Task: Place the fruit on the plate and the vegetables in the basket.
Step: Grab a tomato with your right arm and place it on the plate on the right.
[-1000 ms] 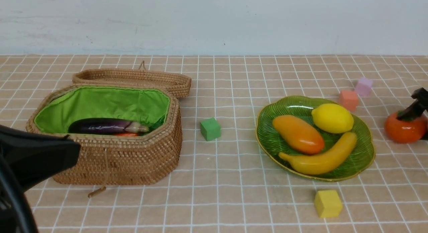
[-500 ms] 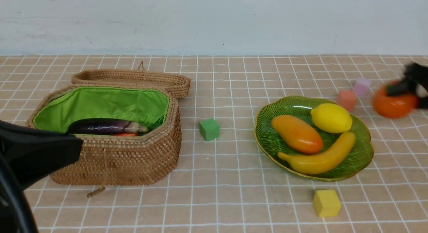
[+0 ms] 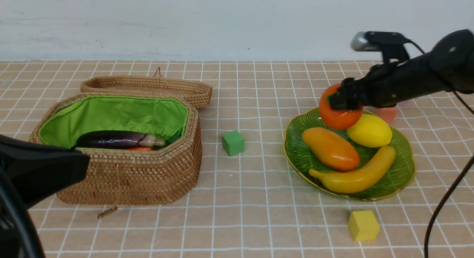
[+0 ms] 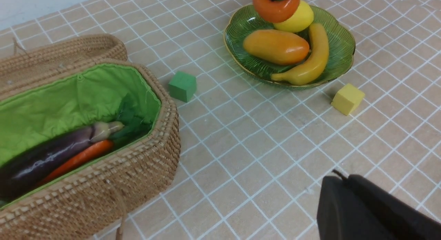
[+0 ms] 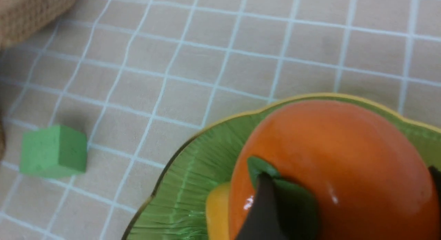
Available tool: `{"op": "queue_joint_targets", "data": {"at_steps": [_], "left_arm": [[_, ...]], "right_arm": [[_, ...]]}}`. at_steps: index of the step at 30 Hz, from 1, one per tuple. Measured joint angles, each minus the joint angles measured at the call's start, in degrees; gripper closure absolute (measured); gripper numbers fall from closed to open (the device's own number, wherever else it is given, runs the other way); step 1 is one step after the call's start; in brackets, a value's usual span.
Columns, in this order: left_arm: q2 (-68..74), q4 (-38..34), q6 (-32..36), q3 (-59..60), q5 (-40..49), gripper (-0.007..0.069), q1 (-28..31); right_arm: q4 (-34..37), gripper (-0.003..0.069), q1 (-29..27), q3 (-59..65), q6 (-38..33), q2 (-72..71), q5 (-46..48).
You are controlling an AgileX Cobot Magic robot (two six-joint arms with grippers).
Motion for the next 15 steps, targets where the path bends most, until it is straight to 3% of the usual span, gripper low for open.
{"op": "queue_joint_targets", "data": {"at_steps": [2,7,12,15], "left_arm": [[0.0,0.0,0.05,0.0,0.3,0.0618,0.0],[0.0,0.3,0.99,0.0,0.42,0.0618,0.0],[0.0,2.4,1.36,0.0,0.43,0.0617,0.0],[-0.16,5.98,-0.67,0.07,-0.9,0.0629,0.0]], "right_arm": [[-1.16,0.0006,0.55,0.0,-0.85,0.7,-1.09],[-2.29,-0.0023,0.44,0.0,-0.86,1.13,-2.95],[-2.86,0.0036,-0.42,0.11,-0.8,-2.78,1.2],[-3.16,0.0146,-1.3,0.11,2.48,-9.66,9.43]]}}
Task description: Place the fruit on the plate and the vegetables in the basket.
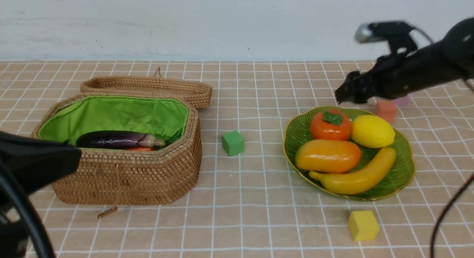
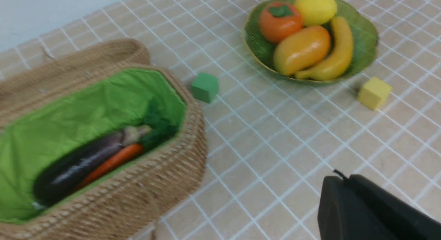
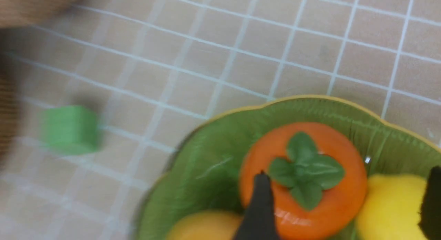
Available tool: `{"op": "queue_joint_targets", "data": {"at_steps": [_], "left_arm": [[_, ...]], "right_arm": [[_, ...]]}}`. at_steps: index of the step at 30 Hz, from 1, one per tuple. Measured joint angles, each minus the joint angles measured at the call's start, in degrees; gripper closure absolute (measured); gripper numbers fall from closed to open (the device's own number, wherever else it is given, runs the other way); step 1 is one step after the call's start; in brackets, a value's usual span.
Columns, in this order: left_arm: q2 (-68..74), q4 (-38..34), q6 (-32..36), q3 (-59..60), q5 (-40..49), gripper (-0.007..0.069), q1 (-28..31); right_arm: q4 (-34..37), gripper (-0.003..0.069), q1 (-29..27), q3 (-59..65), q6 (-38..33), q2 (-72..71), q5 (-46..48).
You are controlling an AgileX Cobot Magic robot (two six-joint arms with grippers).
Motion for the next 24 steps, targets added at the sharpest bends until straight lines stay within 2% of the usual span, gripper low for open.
{"op": "queue_joint_targets", "data": {"at_steps": [1,3,4,5,6,7,8,10,15,19,24], "left_arm": [[0.0,0.2,-0.26,-0.01,0.0,0.0629,0.0],[-2.21,2.23,-3.21,1.59,-3.61,0.0637,0.0],[-5.04,2.82,-5.15,4.65,-6.93,0.0637,0.0],[-7.09,2.98,-6.32,6.77,-9.17,0.0637,0.0],[-7.63,3.06,-6.62,7.33,-9.75,0.0637,0.0],[-12.36,3.32,-8.97,11.81,-14.75,0.0637,0.0],[-15.86,3.47,-10.44,16.0,-18.05,0.0637,0.0],[-19.45,4.06,-11.81,21.81,-23.19,0.0637,0.0],[-27.01,5.21,-13.08,36.69,-37.42,0.0637,0.0],[-28.51,5.46,-13.3,41.34,-42.16,0.0637,0.0],[-28.58,5.52,-13.3,44.56,-42.61,0.0637,0.0]], "right_arm": [[-0.1,0.0155,-0.08,0.0,0.52,-0.54,1.42],[-0.51,0.029,-0.74,0.86,2.55,-6.94,8.1],[-0.81,0.039,-0.89,2.75,2.98,-11.48,12.05],[-1.13,0.0447,-0.94,4.78,3.14,-14.83,14.44],[-1.25,0.0475,-0.9,5.24,3.2,-15.47,14.91],[-1.96,0.0568,-0.9,8.79,3.38,-20.21,17.65],[-2.48,0.0628,-0.9,12.81,3.89,-25.06,19.58],[-3.05,0.0662,-0.9,17.58,5.04,-30.01,20.77],[-6.69,0.0655,-0.9,30.94,12.79,-48.19,22.17],[-11.43,0.0653,-0.9,38.88,21.45,-62.48,22.46],[-16.44,0.0652,-0.9,45.06,30.73,-74.55,22.64]]}}
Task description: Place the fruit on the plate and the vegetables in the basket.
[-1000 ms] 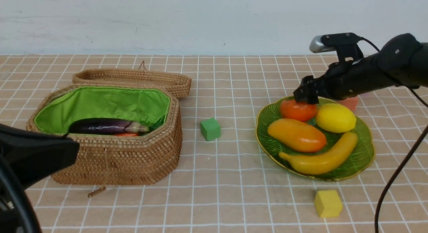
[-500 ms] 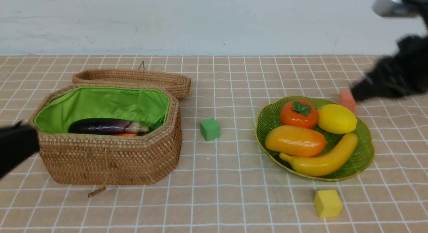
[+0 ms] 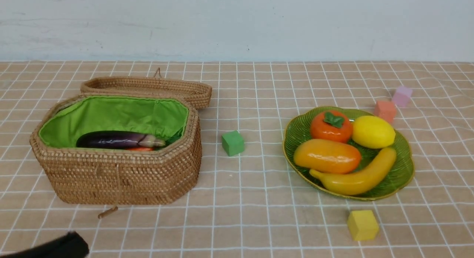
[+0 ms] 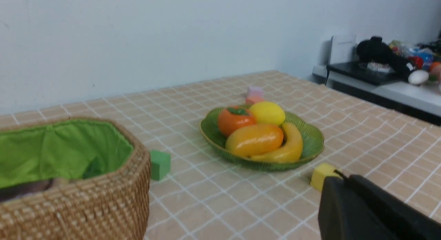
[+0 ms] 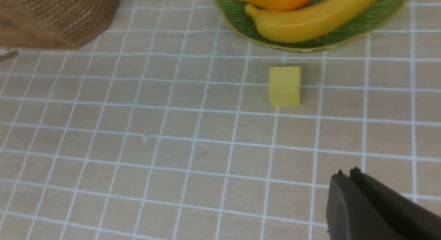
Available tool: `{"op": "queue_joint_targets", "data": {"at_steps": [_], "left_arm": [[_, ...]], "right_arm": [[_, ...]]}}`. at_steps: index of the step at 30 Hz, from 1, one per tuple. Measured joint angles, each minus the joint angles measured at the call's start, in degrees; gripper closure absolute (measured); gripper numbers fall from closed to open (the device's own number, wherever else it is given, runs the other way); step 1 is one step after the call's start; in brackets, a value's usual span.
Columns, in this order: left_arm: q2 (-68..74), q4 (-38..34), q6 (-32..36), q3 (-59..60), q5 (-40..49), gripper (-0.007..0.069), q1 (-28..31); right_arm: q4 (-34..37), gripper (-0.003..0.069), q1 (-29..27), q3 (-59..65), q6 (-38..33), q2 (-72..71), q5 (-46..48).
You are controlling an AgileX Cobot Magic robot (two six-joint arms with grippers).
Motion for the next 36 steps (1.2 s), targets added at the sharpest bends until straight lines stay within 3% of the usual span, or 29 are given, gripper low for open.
{"op": "queue_joint_targets", "data": {"at_steps": [5,17,21,25,29,36], "left_arm": [[0.0,0.0,0.0,1.47,2.91,0.0637,0.0],[0.0,0.0,0.0,1.59,11.26,0.0637,0.0],[0.0,0.0,0.0,1.64,11.6,0.0637,0.0],[0.0,0.0,0.0,1.64,11.74,0.0637,0.0],[0.0,0.0,-0.04,1.64,11.9,0.0636,0.0],[0.0,0.0,-0.04,1.65,12.07,0.0629,0.0]], "right_arm": [[-2.38,0.0645,0.0,3.95,5.02,-3.65,-2.21],[-4.08,0.0636,0.0,4.85,6.29,-3.65,-4.13],[-4.62,0.0666,-0.85,7.94,3.91,-5.55,-13.32],[-2.95,0.0667,-4.29,21.88,-3.51,-14.44,-30.22],[-3.67,0.0667,-5.12,35.93,-6.79,-23.69,-39.91],[-6.52,0.0667,-5.12,40.92,-5.86,-27.74,-39.54]]}}
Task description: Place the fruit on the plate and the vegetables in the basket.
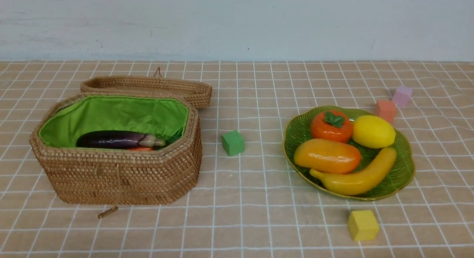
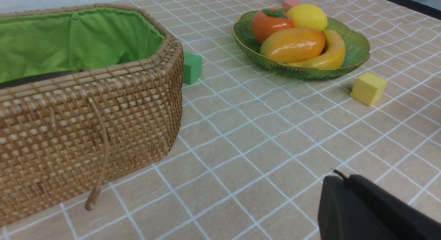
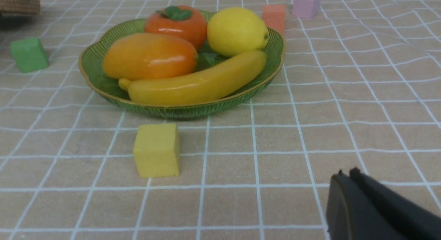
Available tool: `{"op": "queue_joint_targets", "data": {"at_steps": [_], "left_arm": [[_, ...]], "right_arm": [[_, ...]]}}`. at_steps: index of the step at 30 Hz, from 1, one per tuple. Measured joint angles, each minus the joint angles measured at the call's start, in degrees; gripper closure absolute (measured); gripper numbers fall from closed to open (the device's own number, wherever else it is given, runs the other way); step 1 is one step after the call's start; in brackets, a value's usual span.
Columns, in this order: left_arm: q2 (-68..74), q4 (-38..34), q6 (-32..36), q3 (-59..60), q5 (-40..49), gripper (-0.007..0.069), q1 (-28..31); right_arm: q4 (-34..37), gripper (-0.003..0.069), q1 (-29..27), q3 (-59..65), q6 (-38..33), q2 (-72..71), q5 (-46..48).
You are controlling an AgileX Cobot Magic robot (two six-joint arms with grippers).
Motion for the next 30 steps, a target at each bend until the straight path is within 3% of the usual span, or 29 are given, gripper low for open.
{"op": "queue_joint_targets", "data": {"at_steps": [30], "left_arm": [[0.0,0.0,0.0,0.11,0.87,0.0602,0.0]], "right_arm": [[-0.04,0.0652,0.0,-0.32,1.35,-0.11,1.58]]}}
